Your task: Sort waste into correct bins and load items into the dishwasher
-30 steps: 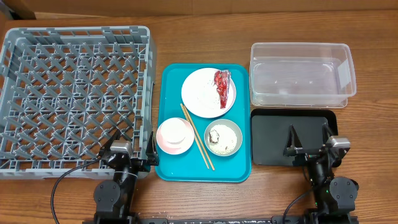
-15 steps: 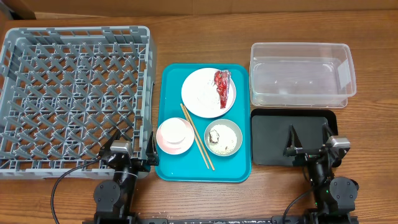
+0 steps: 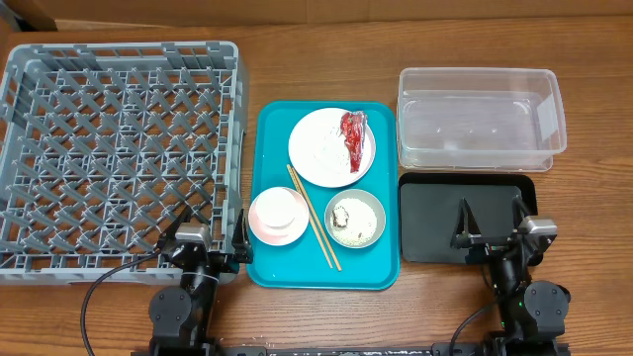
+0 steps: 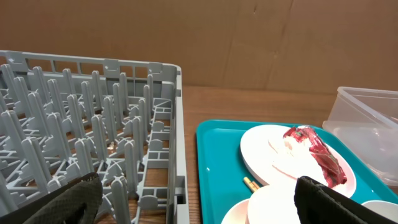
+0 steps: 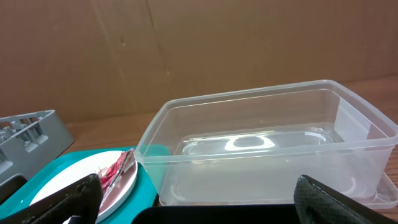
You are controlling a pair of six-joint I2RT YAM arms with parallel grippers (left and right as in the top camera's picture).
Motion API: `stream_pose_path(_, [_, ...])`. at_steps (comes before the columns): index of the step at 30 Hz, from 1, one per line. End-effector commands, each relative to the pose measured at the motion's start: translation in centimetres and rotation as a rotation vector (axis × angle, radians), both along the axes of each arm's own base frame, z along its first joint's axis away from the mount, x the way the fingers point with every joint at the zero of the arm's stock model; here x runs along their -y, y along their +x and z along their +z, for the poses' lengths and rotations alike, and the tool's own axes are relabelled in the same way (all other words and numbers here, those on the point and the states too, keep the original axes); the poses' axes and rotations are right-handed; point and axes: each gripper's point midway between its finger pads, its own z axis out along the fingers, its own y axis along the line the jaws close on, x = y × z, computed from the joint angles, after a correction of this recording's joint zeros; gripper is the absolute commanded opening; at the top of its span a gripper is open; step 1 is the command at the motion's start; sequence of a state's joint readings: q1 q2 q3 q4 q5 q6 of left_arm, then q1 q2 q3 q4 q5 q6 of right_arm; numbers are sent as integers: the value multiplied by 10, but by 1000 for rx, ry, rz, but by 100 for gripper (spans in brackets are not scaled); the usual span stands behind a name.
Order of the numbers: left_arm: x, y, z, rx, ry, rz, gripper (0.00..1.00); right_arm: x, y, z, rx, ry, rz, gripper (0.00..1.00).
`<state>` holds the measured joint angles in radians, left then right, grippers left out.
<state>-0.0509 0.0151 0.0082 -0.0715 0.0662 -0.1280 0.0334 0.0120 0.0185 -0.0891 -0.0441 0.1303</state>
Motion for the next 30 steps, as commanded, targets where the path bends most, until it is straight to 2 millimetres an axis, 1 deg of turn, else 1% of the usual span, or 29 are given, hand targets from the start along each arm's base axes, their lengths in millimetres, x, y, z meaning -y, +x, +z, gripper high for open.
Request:
stream_pose_path(1, [-1,0,0,6,9,7,100,1,1,-2,1,-3,-8,100])
stream_pose_path(7, [-2,0,1,8,8,13,100,0,0,-2,1,3,-2,100])
stream_pose_path(11, [-1,0,1,1,-10,10,100,-2,0,-2,-6,77,11,100])
stream_pose_path(14, [0,-4,1,-33,-9,4,100,-2,-2,3,-24,83,10,100])
stream_pose_path(19, [-4,-14,13,-132,0,20,100,-2,-9,23,-80,82,11,100])
stream_pose_path(23, [-4,-18,28,-242,6,20,100,-5,-11,48,-137,80,27,100])
stream_pose_path(26, [-5,-18,34,-353,15,24,100,-6,-5,62,-192,76,26,100])
stream_pose_path(30, [-4,-14,40,-510,25,24,100,-7,11,78,-285,75,26,100])
